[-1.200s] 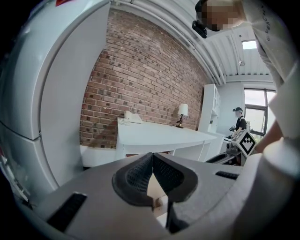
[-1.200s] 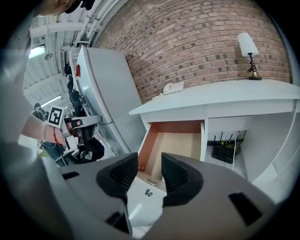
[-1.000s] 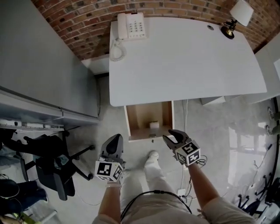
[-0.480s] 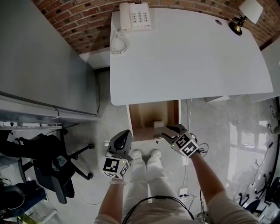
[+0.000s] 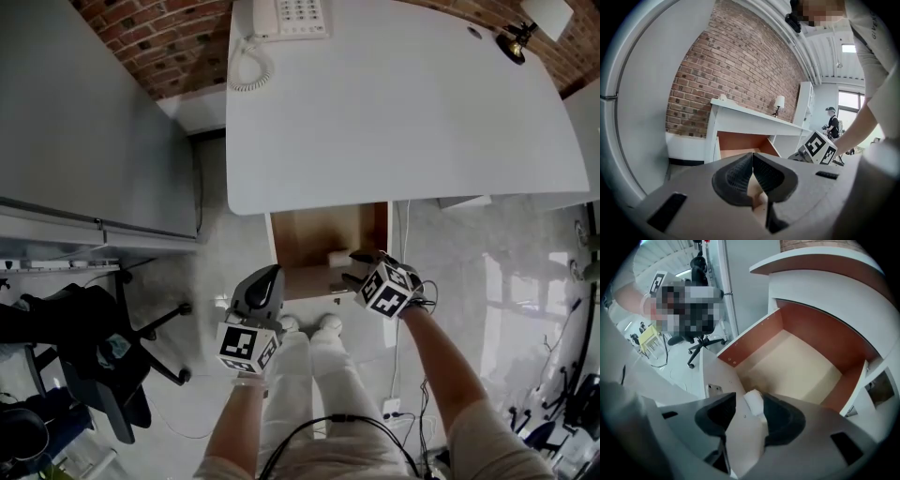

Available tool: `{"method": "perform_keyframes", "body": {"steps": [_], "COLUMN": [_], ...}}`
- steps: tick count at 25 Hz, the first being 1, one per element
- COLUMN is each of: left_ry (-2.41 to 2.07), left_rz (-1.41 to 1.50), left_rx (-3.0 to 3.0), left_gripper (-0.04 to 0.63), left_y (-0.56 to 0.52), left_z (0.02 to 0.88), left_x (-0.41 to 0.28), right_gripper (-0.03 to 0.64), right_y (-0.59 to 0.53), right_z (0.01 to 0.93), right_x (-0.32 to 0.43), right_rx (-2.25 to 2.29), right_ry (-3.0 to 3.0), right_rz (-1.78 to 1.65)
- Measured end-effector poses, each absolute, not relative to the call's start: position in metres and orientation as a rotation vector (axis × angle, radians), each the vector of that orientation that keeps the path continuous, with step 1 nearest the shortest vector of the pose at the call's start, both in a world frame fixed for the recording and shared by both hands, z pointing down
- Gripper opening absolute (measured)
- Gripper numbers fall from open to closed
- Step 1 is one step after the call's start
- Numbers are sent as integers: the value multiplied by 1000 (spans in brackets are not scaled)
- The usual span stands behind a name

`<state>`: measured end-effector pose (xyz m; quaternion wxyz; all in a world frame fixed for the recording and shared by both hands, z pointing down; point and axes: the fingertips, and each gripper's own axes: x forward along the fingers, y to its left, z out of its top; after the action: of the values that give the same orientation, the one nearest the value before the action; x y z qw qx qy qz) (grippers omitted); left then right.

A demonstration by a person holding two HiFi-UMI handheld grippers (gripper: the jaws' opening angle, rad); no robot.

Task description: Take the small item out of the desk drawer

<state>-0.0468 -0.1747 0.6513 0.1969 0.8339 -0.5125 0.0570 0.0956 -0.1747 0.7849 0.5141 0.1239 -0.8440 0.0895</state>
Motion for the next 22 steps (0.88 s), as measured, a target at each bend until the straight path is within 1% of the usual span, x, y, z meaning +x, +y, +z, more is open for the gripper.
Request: {"method": "perform_keyframes", "body": {"steps": [10, 11, 13, 16, 22], "left_ry": [-1445, -1444, -1448, -1462, -1484], "left_rz": [142, 144, 147, 142, 122], "left_rx": [2348, 2353, 2359, 2365, 2369], "left_gripper": [5, 5, 5, 5, 6], "left_y": [-185, -185, -186, -189, -195], "left_z": [675, 677, 680, 681, 681], "left_x": [-39, -39, -40, -41, -43], "right_gripper": [212, 211, 187, 217, 216], "right_y": [-178, -178, -179, -182, -184], "right_z": [834, 839, 845, 848, 858], "right_x": [96, 97, 99, 99, 94], "right_rx": [138, 138, 134, 110, 13], "right_ry": [-1888, -1867, -1832, -1798, -1767], "right_rz": [76, 92, 141, 156, 82]}}
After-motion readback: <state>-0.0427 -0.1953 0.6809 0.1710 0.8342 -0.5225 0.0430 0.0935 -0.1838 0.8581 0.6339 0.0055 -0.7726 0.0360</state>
